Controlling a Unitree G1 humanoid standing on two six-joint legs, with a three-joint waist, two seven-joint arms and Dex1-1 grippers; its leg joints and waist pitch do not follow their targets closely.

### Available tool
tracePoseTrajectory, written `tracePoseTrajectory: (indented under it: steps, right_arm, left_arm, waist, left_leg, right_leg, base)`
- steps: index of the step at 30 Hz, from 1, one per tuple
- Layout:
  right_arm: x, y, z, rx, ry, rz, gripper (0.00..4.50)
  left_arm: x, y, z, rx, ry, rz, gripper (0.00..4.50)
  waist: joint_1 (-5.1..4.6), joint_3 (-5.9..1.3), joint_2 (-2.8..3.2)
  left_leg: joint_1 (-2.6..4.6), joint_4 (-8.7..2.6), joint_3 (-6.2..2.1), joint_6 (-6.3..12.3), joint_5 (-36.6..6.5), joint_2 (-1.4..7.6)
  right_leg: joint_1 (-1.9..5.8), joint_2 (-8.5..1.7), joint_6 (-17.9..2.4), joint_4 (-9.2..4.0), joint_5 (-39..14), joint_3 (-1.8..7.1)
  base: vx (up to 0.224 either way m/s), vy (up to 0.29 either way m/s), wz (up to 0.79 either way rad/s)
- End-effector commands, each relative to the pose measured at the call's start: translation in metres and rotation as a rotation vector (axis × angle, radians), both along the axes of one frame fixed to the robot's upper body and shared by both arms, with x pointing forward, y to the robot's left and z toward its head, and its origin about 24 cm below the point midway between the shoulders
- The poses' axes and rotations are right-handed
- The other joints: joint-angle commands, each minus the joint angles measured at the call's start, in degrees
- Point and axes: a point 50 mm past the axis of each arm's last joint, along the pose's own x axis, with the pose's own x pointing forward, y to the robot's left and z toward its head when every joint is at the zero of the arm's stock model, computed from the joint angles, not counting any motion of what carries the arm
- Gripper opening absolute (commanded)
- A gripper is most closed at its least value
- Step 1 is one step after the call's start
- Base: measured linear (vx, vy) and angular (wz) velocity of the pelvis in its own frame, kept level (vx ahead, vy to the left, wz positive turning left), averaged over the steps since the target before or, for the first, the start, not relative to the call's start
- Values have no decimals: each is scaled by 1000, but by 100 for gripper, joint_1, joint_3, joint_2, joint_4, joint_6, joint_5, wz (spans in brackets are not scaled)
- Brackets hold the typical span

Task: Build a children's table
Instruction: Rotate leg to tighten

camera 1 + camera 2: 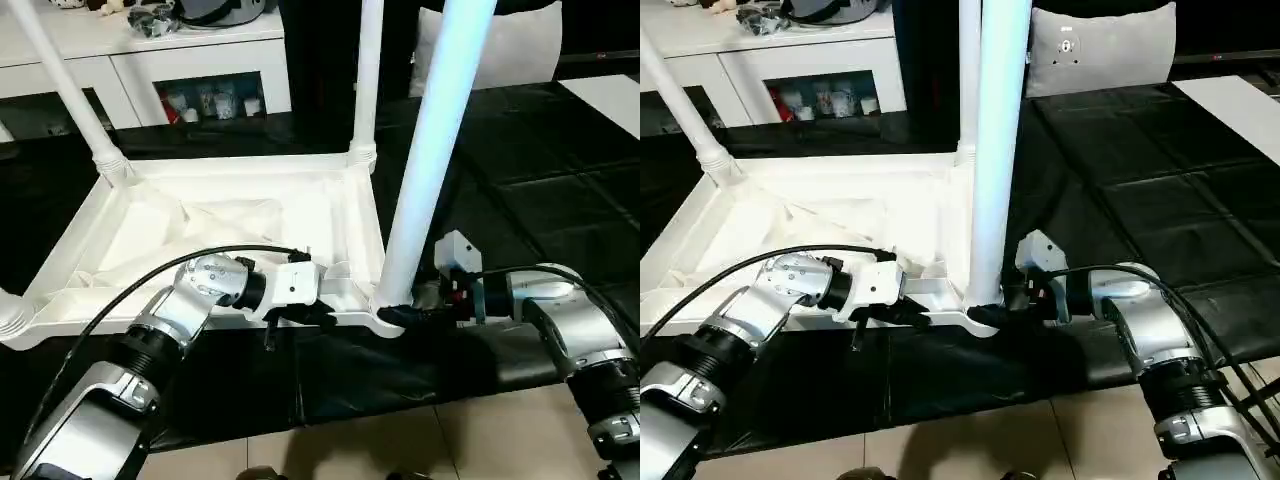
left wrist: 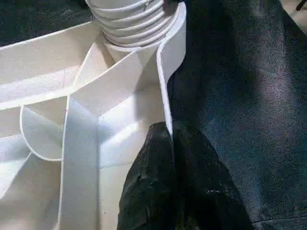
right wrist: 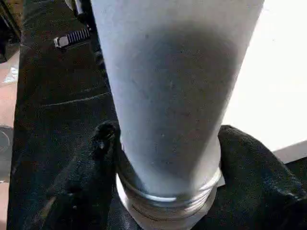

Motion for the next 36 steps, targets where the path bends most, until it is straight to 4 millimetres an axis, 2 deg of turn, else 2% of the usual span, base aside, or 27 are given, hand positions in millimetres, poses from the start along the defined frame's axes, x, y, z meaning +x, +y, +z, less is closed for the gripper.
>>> tracePoseTrajectory:
  steps: [1, 2, 7, 9, 11, 12, 13, 14, 15, 16, 17, 18, 19, 20, 22, 23, 24, 25, 27, 29, 30, 32, 33, 34, 35, 36]
  right_arm:
    - [1, 1, 1, 3, 7, 2, 304]
    - [1, 2, 0, 6, 13, 1, 288]
    - [-2, 6, -4, 43, 63, -18, 273]
    - [2, 17, -11, 68, 100, -127, 272]
    - [6, 27, -15, 89, 100, -207, 272]
    - [7, 29, -16, 98, 102, -228, 271]
    - [12, 36, -17, 113, 104, -308, 271]
    - [17, 40, -19, 115, 104, -369, 271]
    - [21, 45, -22, 110, 111, -434, 270]
    - [21, 45, -22, 110, 111, -434, 270]
    - [29, 53, -27, 94, 126, -560, 270]
    - [29, 53, -27, 94, 126, -560, 270]
    - [33, 60, -31, 95, 153, -636, 270]
    - [33, 61, -31, 95, 154, -639, 270]
    - [34, 68, -32, 110, 141, -659, 270]
    - [34, 68, -32, 110, 141, -659, 270]
    - [34, 70, -32, 120, 138, -655, 305]
    - [34, 71, -31, 138, 131, -656, 305]
    - [33, 68, -30, 152, 118, -651, 342]
    - [32, 62, -28, 165, 91, -646, 350]
    - [32, 56, -25, 169, 63, -634, 360]
    - [31, 53, -24, 174, 46, -627, 391]
    - [29, 49, -22, 191, 38, -612, 391]
    - [25, 41, -17, 215, 13, -571, 395]
    - [22, 35, -14, 222, -3, -538, 404]
    - [22, 35, -14, 222, -3, -538, 418]
  left_arm:
    - [-13, -3, -17, 109, 64, -118, 0]
    - [-13, -3, -18, 105, 73, -118, 0]
    - [-15, -6, -18, 65, 110, -82, 0]
    - [-12, -15, -16, -15, 147, 30, 0]
    - [-9, -23, -13, -78, 174, 129, 0]
    - [-9, -25, -12, -88, 175, 147, 0]
    - [-8, -31, -10, -117, 185, 197, 0]
    - [-8, -36, -9, -136, 195, 228, 0]
    - [-9, -42, -7, -154, 198, 257, 0]
    - [-9, -42, -7, -154, 198, 257, 0]
    - [-6, -53, -4, -180, 185, 336, 0]
    - [-6, -53, -4, -180, 185, 336, 0]
    - [-2, -63, 0, -207, 166, 414, 0]
    - [-2, -63, 0, -208, 165, 417, 0]
    - [2, -72, 5, -236, 143, 489, 0]
    - [2, -72, 5, -236, 143, 489, 0]
    - [2, -75, 6, -230, 126, 504, 0]
    - [2, -75, 5, -211, 105, 505, 0]
    - [2, -73, 4, -188, 86, 499, 0]
    - [3, -65, 2, -149, 55, 505, 0]
    - [5, -59, 1, -126, 34, 509, 0]
    - [6, -56, 1, -120, 31, 509, 0]
    - [7, -53, 0, -117, 26, 513, 0]
    - [8, -47, -1, -111, 24, 515, 0]
    - [9, -42, -1, -102, 26, 520, 0]
    - [9, -42, -1, -102, 26, 520, 0]
  waist:
    - [-26, -479, -112]
    - [-25, -482, -109]
    - [-34, -489, -105]
    - [-57, -481, -112]
    - [-85, -457, -110]
    - [-133, -417, -134]
    - [-174, -415, -133]
    - [-220, -410, -132]
    - [-300, -393, -118]
    - [-393, -394, -134]
    - [-436, -400, -128]
    - [-546, -384, -117]
    - [-608, -403, -123]
    - [-681, -398, -125]
    - [-716, -422, -134]
    - [-719, -419, -140]
    - [-713, -431, -162]
    - [-709, -436, -154]
    - [-690, -451, -142]
    - [-666, -462, -113]
    - [-649, -466, -122]
    - [-576, -492, -106]
    - [-578, -495, -104]
    - [-534, -499, -81]
    - [-528, -492, -98]
    - [-477, -513, -97]
  left_leg:
    - [-40, -390, -42, 709, -84, 331]
    - [-39, -390, -44, 706, -64, 332]
    - [-42, -390, -45, 716, -44, 333]
    - [-41, -403, -36, 691, -44, 346]
    - [-25, -433, -23, 568, -283, 337]
    - [-21, -466, -30, 411, -594, 314]
    - [27, -472, -30, 289, -829, 283]
    - [25, -486, -39, 218, -901, 290]
    - [9, -493, -53, 158, -1034, 268]
    - [-8, -492, -73, 114, -1131, 251]
    - [-24, -489, -86, 101, -1174, 248]
    - [-47, -485, -97, 95, -1264, 231]
    - [-18, -462, -96, 127, -1329, 208]
    - [-35, -452, -97, 179, -1350, 198]
    - [-40, -432, -84, 254, -1271, 191]
    - [-46, -434, -82, 300, -1225, 186]
    - [-64, -429, -76, 384, -1139, 176]
    - [-67, -428, -72, 420, -1094, 180]
    - [-83, -431, -79, 506, -964, 199]
    - [-89, -434, -93, 566, -849, 227]
    - [-87, -434, -86, 596, -775, 238]
    - [-103, -428, -94, 676, -518, 255]
    - [-107, -423, -91, 695, -475, 259]
    - [-104, -417, -96, 748, -433, 259]
    - [-95, -412, -74, 796, -451, 264]
    - [-89, -408, -82, 832, -374, 278]
  right_leg:
    - [385, -365, -907, -325, -1400, 377]
    - [387, -365, -909, -321, -1393, 377]
    - [392, -359, -948, -307, -1297, 375]
    - [391, -361, -976, -308, -1304, 383]
    - [386, -361, -871, -374, -1679, 371]
    - [397, -360, -733, -432, -2181, 350]
    - [378, -362, -584, -502, -2590, 336]
    - [382, -366, -554, -497, -2689, 338]
    - [375, -353, -472, -549, -2893, 305]
    - [391, -349, -391, -564, -2998, 280]
    - [407, -352, -354, -562, -3029, 270]
    - [403, -337, -310, -599, -3090, 235]
    - [386, -340, -255, -638, -3138, 221]
    - [378, -330, -273, -646, -3121, 216]
    - [376, -342, -281, -647, -3055, 222]
    - [374, -334, -288, -658, -3022, 224]
    - [382, -329, -310, -644, -2926, 233]
    - [379, -329, -333, -631, -2857, 241]
    - [385, -331, -407, -598, -2650, 254]
    - [386, -340, -500, -555, -2390, 270]
    - [383, -333, -572, -539, -2237, 278]
    - [408, -341, -736, -465, -1752, 297]
    - [407, -334, -773, -449, -1651, 299]
    - [428, -334, -784, -440, -1493, 298]
    - [412, -323, -788, -451, -1462, 309]
    - [414, -338, -842, -414, -1357, 317]
  base:
    - [0, 0, 0]
    - [0, 0, 0]
    - [0, 0, 0]
    - [0, 0, 0]
    - [0, 0, 0]
    - [0, 0, 0]
    - [0, 0, 0]
    - [0, 0, 0]
    - [0, 0, 0]
    - [0, 0, 0]
    - [0, 0, 0]
    - [0, 0, 0]
    - [0, 0, 0]
    - [0, 0, 0]
    - [0, 0, 0]
    - [0, 0, 0]
    - [0, 0, 0]
    - [0, 0, 0]
    - [0, 0, 0]
    - [0, 0, 0]
    - [0, 0, 0]
    - [0, 0, 0]
    - [0, 0, 0]
    - [0, 0, 0]
    - [0, 0, 0]
    - [0, 0, 0]
